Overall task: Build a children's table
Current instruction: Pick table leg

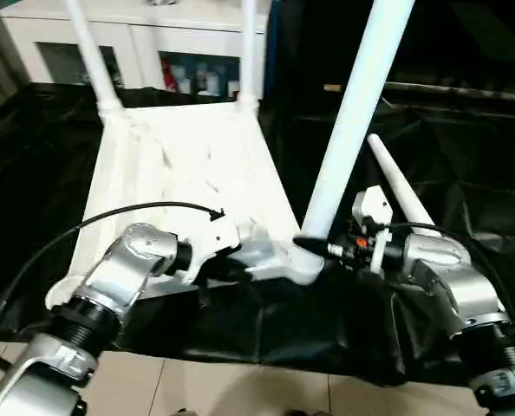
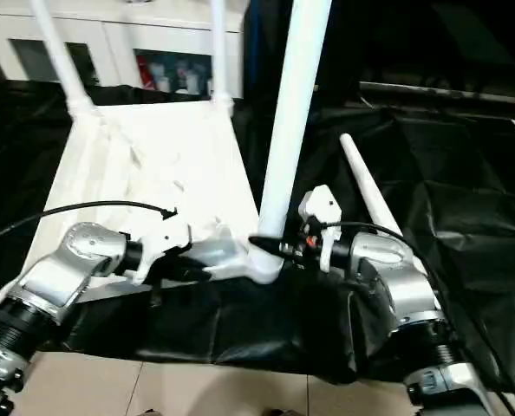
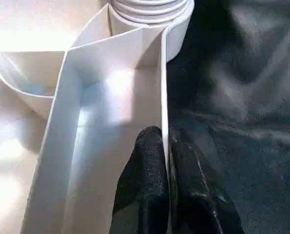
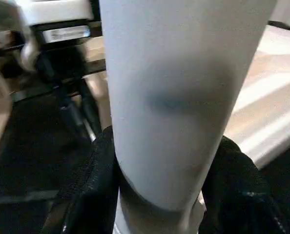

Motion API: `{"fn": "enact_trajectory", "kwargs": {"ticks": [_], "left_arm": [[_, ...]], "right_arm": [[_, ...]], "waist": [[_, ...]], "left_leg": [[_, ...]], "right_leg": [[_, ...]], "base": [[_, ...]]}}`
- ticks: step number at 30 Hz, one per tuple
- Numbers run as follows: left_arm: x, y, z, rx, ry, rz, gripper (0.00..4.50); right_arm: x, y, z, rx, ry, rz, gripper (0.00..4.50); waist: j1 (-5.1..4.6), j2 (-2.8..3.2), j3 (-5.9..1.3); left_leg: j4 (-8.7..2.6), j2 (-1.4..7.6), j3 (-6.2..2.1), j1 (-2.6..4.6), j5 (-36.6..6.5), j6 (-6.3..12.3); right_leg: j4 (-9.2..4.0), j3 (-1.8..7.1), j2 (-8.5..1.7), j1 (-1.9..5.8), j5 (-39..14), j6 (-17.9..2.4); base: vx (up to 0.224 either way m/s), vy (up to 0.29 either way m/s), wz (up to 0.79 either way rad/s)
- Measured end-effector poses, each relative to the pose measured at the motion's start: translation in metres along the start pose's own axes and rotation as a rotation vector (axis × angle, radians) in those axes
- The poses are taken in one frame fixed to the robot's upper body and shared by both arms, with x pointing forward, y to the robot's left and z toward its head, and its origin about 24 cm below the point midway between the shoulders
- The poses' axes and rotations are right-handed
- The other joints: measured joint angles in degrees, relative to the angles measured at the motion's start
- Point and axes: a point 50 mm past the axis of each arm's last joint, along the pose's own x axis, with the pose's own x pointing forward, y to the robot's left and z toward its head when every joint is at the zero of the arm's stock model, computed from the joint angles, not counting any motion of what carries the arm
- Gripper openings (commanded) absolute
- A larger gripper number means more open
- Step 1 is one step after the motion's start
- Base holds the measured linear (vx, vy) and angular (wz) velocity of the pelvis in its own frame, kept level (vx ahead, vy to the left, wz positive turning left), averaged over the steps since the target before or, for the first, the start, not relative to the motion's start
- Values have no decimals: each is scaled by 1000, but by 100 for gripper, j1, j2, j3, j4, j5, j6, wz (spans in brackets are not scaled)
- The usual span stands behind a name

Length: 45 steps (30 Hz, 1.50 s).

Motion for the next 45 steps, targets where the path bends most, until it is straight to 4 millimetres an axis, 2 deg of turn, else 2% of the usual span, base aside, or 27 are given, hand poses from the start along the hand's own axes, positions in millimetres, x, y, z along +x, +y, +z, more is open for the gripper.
{"fn": "enact_trajectory", "kwargs": {"ticks": [5, 13, 16, 18, 19, 20, 21, 22, 23, 24, 25, 26, 27, 29, 31, 32, 33, 34, 35, 36, 37, 38, 39, 40, 41, 43, 45], "left_arm": [[-4, -1, -3, 5, 26, -33, 0], [1, 4, -3, 7, 32, 6, 0], [7, 12, -2, -17, 28, 82, 0], [13, 14, -4, -56, 13, 129, 0], [15, 15, -4, -74, 5, 148, 0], [18, 18, -3, -100, -3, 176, 0], [21, 18, -2, -107, -8, 189, 0], [23, 19, -2, -119, -11, 207, 0], [24, 20, -2, -136, -18, 230, 0], [27, 21, -1, -156, -29, 254, 0], [30, 25, 3, -174, -38, 287, 0], [36, 29, 8, -198, -38, 322, 0], [39, 30, 11, -211, -38, 345, 0], [45, 33, 14, -256, -47, 390, 0], [58, 34, 21, -337, -59, 458, 0], [67, 32, 27, -372, -64, 484, 0], [72, 31, 30, -394, -67, 491, 0], [76, 29, 32, -426, -70, 501, 0], [82, 27, 36, -447, -67, 514, 0], [86, 25, 38, -457, -64, 523, 0], [88, 24, 40, -462, -64, 534, 0], [91, 23, 42, -472, -68, 537, 0], [91, 23, 44, -477, -79, 545, 0], [91, 23, 48, -475, -88, 556, 0], [91, 23, 50, -475, -89, 570, 0], [91, 24, 50, -482, -91, 576, 0], [89, 25, 49, -484, -91, 581, 0]], "right_arm": [[3, 4, -2, -4, 8, 46, 188], [4, -1, -7, 10, -3, -10, 188], [10, -11, -9, 21, -12, -129, 188], [17, -17, -12, 50, -16, -220, 188], [20, -19, -12, 63, -20, -263, 188], [24, -22, -14, 89, -29, -331, 188], [24, -24, -15, 100, -33, -364, 188], [27, -26, -15, 112, -37, -390, 188], [32, -27, -16, 133, -42, -435, 188], [37, -31, -13, 148, -55, -483, 188], [42, -35, -11, 169, -63, -556, 188], [48, -39, -9, 181, -60, -641, 188], [50, -41, -8, 186, -54, -682, 188], [56, -44, -6, 202, -50, -760, 188], [65, -49, -4, 242, -39, -890, 188], [67, -51, -2, 258, -32, -954, 188], [67, -52, -2, 265, -25, -981, 188], [70, -53, -1, 272, -17, -1006, 188], [72, -53, -2, 284, -4, -1040, 188], [75, -53, -2, 294, 6, -1060, 188], [76, -54, -2, 297, 13, -1078, 188], [76, -55, 0, 296, 16, -1092, 188], [77, -56, 3, 288, 9, -1093, 188], [78, -57, 7, 279, 1, -1096, 188], [78, -58, 9, 276, 0, -1101, 188], [80, -58, 9, 282, 1, -1112, 188], [81, -58, 10, 282, -3, -1116, 188]], "waist": [[28, -11, -18], [29, -17, -37], [-32, -3, -34], [-173, 85, -10], [-199, 111, 4], [-166, 117, 39], [-149, 27, 40], [-109, -142, 24], [-91, -176, 24], [-78, -138, -6], [-71, -80, -30], [-48, -57, -38], [-56, -44, -50], [-98, -22, -51], [-163, 37, -45], [-216, 91, -28], [-246, 129, -29], [-259, 169, -22], [-240, 166, -4], [-234, 28, -6], [-214, -50, 1], [-177, -57, 12], [-145, 8, -29], [-140, 48, -37], [-134, 41, -58], [-142, 35, -80], [-156, 29, -81]], "left_leg": [[0, 0, 5, 26, 0, -1], [12, -1, 5, 32, 0, -1], [29, 26, -2, 70, 0, -1], [27, 122, -30, 111, -2, -2], [21, 187, -60, 100, -2, -4], [54, 196, -30, 104, -1, -6], [99, 172, 32, 134, 2, -13], [117, 133, 102, 235, -10, -35], [233, 76, 78, 245, -90, -63], [366, 51, 74, 197, -222, 64], [413, -31, 37, 132, -242, 97], [340, -66, -95, 78, -217, 50], [261, -57, -125, 57, -200, 23], [163, -54, -123, 45, -154, -9], [184, -52, -113, 52, -153, -7], [191, -30, -127, 63, -154, -4], [176, 35, -146, 60, -158, 3], [179, 76, -149, 43, -160, 5], [200, 79, -67, 65, -159, 5], [200, 64, 83, 147, -159, 4], [221, -5, 111, 231, -172, 8], [343, -32, 119, 242, -328, 61], [384, -72, 117, 205, -428, 159], [348, -134, -2, 157, -408, 129], [244, -124, -61, 114, -374, 76], [138, -131, -76, 108, -269, 54], [156, -159, -18, 114, -219, 96]], "right_leg": [[-1, 2, 0, 23, 0, 0], [-9, -13, -2, 47, 0, 1], [-73, -99, -3, 90, -1, 1], [-243, -307, -4, 232, -1, 1], [-224, -371, -12, 281, -28, 12], [160, -198, -15, 180, -280, 11], [462, 60, -19, 165, -418, -9], [601, 249, -11, 146, -423, 91], [638, 226, -2, 82, -446, 67], [636, 173, -5, 33, -458, 47], [614, 66, -18, 2, -460, 45], [503, -18, -3, -15, -459, 46], [407, -73, 7, -10, -454, 42], [230, -91, 29, 14, -338, -4], [159, -122, 27, 41, -283, -14], [60, -245, 1, 97, -281, -11], [-4, -308, -2, 146, -280, -8], [47, -326, 0, 175, -298, 10], [314, -130, -12, 147, -417, -25], [490, 97, -25, 147, -408, 10], [504, 174, -4, 110, -367, 49], [458, 89, -25, 83, -381, 41], [434, 30, -35, 74, -382, 42], [364, -55, -48, 53, -381, 45], [233, -108, -14, 48, -377, 49], [157, -75, -3, 44, -310, 27], [170, -16, -14, 37, -165, -3]], "base": [[0, 0, 0], [0, 0, 0], [0, 0, 0], [-36, -6, -6], [-72, -13, -12], [-93, -34, -13], [-6, -75, 2], [-6, -75, 2], [-26, -124, 2], [-25, -69, -29], [-25, -69, -29], [24, -10, -29], [0, 0, 0], [0, 0, 0], [-51, 21, -2], [-36, 57, -4], [0, 0, 0], [0, 0, 0], [0, 0, 0], [67, -32, 17], [67, -32, 17], [63, -36, -4], [87, 12, -28], [87, 12, -28], [97, 6, -14], [0, 0, 0], [0, 0, 0]]}}
